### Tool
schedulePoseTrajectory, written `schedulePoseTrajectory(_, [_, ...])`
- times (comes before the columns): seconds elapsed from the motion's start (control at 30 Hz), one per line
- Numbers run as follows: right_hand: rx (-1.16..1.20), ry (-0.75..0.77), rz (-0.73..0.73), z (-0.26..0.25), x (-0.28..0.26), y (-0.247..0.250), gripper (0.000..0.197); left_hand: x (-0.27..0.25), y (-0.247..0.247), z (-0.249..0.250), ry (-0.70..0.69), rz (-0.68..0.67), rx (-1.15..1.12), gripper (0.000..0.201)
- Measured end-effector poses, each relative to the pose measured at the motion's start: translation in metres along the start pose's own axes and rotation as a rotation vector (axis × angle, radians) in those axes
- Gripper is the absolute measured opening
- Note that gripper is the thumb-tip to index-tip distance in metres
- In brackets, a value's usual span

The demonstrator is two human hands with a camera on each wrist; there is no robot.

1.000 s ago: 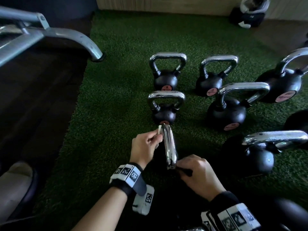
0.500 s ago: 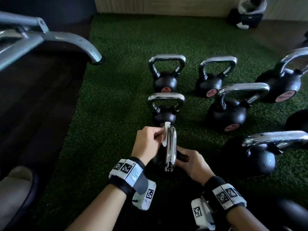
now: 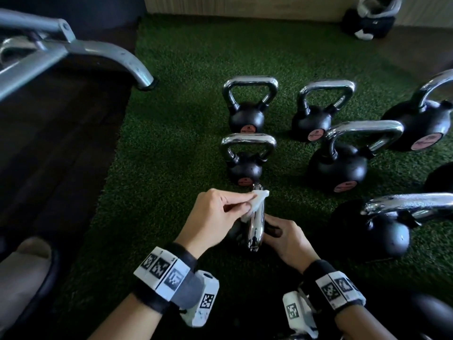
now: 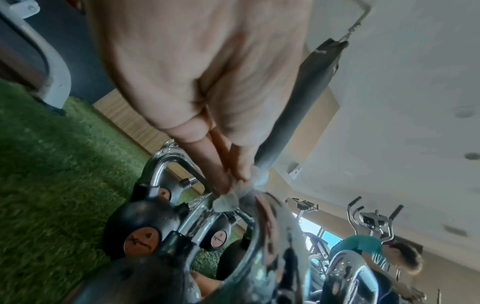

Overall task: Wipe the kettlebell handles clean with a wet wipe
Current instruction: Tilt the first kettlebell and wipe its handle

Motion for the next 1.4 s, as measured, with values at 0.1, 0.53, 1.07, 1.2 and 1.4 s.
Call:
schedulePoseTrajectory(0.1, [0.048, -0.006, 0.014, 0.003, 0.003, -0.002, 0.087, 0.003, 0.006, -0.007, 0.071, 0.044, -0.089, 0.027])
schedulePoseTrajectory(0.53, [0.117, 0.013, -0.031, -0.009, -0.002, 0.000, 0.096, -0.040, -0.012, -0.032, 0.209, -0.231, -0.191, 0.025])
schedulePoseTrajectory(1.07, [-0.500, 0.056, 0.037, -0.053, -0.017, 0.026, 0.062, -0.053, -0.018, -0.047, 0.189, -0.074, 0.038, 0.020])
schedulePoseTrajectory(1.2, [-0.399, 0.356, 0.380, -0.113, -0.055, 0.060, 0.033, -0.046, 0.005, -0.029, 0.203, 0.073, -0.332, 0.023])
schedulePoseTrajectory(1.4, [-0.117, 0.519, 0.137, -0.163, -0.069, 0.033, 0.042, -0.029, 0.009, 0.003, 0.214, 0.117, -0.753, 0.034])
Point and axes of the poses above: each hand's wrist, its own x-axis towards the middle knuckle, its own y-axis out of the back of the hand, z = x × y, the point moved 6 cm from there along x, towards the middle knuckle, and after that the axes turned 11 degrees about -z, right-handed, at the moved point
